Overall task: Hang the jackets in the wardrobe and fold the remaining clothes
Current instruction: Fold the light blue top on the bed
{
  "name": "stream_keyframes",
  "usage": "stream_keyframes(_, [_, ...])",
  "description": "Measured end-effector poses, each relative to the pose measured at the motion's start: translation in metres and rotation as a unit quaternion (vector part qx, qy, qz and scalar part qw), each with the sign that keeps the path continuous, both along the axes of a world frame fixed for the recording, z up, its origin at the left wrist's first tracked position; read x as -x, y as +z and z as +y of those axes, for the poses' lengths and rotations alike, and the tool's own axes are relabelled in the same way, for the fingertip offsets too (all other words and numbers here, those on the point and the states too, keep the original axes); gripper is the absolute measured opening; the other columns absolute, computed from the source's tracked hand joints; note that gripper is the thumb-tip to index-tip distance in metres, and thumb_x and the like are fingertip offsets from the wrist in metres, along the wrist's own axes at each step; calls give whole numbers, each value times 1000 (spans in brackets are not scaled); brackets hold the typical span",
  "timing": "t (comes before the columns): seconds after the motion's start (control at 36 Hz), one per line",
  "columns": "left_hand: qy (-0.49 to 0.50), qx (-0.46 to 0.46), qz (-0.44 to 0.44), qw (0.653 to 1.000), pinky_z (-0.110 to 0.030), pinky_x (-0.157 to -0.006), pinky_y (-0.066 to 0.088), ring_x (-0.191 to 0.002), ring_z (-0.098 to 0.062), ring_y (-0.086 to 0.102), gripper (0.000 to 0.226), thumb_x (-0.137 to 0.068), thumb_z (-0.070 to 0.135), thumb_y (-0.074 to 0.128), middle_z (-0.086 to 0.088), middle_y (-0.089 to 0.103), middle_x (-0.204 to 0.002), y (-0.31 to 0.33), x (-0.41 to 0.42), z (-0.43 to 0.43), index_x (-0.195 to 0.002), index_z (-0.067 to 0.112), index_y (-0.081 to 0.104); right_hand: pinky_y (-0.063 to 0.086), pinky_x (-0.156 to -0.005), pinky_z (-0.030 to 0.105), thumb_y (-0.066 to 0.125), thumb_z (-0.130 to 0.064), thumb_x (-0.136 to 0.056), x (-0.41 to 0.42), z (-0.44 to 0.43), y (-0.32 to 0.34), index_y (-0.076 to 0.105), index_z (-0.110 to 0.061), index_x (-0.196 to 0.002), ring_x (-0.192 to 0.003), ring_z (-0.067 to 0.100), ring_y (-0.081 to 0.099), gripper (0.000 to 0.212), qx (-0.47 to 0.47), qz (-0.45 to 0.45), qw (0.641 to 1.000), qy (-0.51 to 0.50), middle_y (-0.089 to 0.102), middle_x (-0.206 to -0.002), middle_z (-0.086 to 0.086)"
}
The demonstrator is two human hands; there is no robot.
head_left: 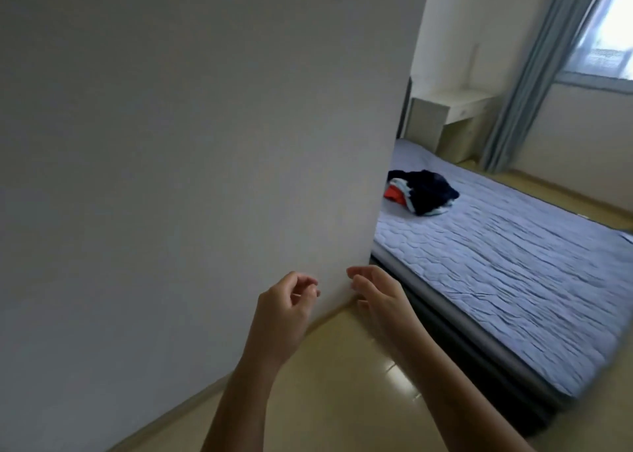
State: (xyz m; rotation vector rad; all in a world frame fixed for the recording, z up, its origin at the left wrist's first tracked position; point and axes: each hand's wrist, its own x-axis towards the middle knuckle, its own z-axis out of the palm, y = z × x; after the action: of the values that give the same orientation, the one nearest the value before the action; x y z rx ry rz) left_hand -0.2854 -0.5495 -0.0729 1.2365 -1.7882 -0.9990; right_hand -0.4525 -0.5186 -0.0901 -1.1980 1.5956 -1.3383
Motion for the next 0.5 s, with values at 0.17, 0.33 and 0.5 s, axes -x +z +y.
stream_keyframes(0.17, [-134,-42,-8,990,-22,-72,52,-78,-4,65,16,-92,20,55,13,70,-83,-16,98,-43,-85,32,63,50,-83,26,48,-18,-98,83,6,-5,60,-32,-100,-100,4,60,18,-7,-8,991,-135,64,-105,-12])
stream_keyframes(0.33, [-245,-83,-6,966,-22,-75,51,-79,-3,66,18,-93,17,55,12,71,-83,-35,207,-69,-86,32,63,51,-83,27,47,-20,-99,172,16,-19,59,-26,-107,-104,7,58,16,-21,-16,972,-235,62,-108,-9])
stream_keyframes(0.5, [-294,-124,-10,948,-30,-79,52,-83,-8,68,16,-93,18,56,6,71,-92,-66,315,-109,-94,32,63,49,-76,23,47,-19,-98,270,-11,-46,60,-27,-101,-101,9,61,16,-22,-69,952,-296,64,-108,-7])
